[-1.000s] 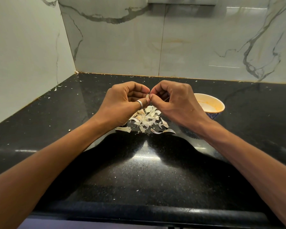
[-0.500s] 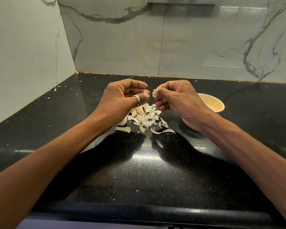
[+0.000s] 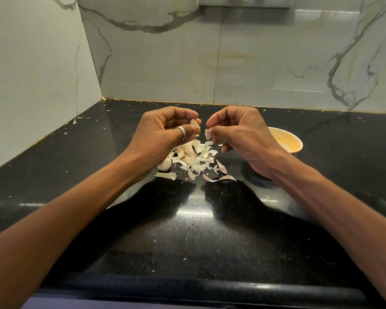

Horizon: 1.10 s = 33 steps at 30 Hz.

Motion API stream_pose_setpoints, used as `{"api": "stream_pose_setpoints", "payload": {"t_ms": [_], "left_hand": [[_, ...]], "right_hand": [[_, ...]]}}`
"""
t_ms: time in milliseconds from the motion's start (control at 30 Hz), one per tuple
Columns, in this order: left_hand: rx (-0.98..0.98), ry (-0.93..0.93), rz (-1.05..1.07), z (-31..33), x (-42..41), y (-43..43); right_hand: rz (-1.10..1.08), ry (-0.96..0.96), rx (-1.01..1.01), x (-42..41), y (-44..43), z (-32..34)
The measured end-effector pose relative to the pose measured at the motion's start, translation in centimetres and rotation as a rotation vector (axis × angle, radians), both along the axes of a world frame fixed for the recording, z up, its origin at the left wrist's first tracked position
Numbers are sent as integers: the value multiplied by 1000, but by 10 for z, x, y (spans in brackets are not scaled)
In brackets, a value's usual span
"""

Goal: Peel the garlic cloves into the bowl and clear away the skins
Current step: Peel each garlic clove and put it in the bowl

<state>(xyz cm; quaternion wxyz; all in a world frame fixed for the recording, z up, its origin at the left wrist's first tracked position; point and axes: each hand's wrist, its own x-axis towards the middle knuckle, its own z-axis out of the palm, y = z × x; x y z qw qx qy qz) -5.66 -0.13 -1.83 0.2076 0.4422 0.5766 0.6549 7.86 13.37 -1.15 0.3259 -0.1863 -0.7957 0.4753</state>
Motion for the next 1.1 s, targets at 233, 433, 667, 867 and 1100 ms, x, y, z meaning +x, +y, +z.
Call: {"api": "stream_pose_setpoints", "payload": {"t_ms": [233, 433, 667, 867, 1100], "left_hand": [[20, -31, 8, 0, 1, 1], [7, 3, 27, -1, -1, 1], [5, 12, 35, -1, 2, 1], [1, -25, 17, 0, 2, 0], [-8, -40, 6, 0, 2, 0]], "right_hand": [[24, -16, 121, -1, 0, -3], [20, 8, 196, -2, -3, -4], [-51, -29, 439, -1, -6, -4], [-10, -53, 506, 1, -6, -4], [7, -19, 555, -1, -3, -7]]}}
